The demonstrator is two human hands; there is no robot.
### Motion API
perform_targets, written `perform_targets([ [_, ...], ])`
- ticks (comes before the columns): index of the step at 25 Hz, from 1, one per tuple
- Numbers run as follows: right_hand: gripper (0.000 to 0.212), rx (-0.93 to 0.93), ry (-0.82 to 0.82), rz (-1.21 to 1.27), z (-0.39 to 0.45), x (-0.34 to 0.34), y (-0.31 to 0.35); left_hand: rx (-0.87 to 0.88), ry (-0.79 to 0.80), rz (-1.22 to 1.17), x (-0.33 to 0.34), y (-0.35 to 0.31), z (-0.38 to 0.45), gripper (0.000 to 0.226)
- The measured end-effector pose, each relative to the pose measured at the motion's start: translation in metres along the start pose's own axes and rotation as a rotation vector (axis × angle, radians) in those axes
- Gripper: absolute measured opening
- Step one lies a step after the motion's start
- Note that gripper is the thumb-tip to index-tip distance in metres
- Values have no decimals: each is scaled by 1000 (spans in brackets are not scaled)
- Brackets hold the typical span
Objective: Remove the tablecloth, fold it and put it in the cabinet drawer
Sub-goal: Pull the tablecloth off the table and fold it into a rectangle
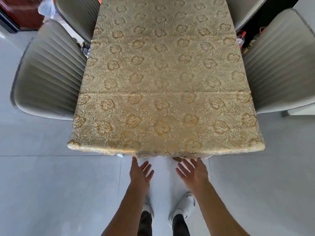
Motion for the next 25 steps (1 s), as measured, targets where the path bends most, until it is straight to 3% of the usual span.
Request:
perform_targets([
  [4, 74, 44, -21, 218, 45, 1, -1, -74, 130, -403, 11, -6, 47, 83],
  [6, 74, -5, -37, 295, 54, -7, 7, -8, 145, -478, -2, -22, 53, 70],
  [10, 28, -146, -141, 207, 36, -21, 39, 163, 12, -300, -37, -55, 35, 20],
  [13, 13, -290, -355, 48, -3, -41, 57, 326, -47, -185, -46, -79, -3, 20],
  [16, 15, -631, -589, -275, -56, -44, 98, 584, -250, -71, -51, -112, -52, 38],
  [20, 18, -838, -486, -371, -93, 22, 156, 845, -206, 67, -3, -160, -105, 44],
  [23, 22, -875, -386, -393, -88, 92, 205, 848, -342, 353, 48, -212, -115, 59],
  [25, 14, -944, -359, -530, -79, 148, 244, 935, -368, 473, 92, -258, -117, 67],
])
Point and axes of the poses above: each hand's wrist, its own z-axis towards the middle knuckle, its own x-axis out of the palm, y = z × x, the point moved 8 cm from there along z, towards the middle knuckle, and after that the axes turned 3 degrees about -x, right-handed, at the moved point
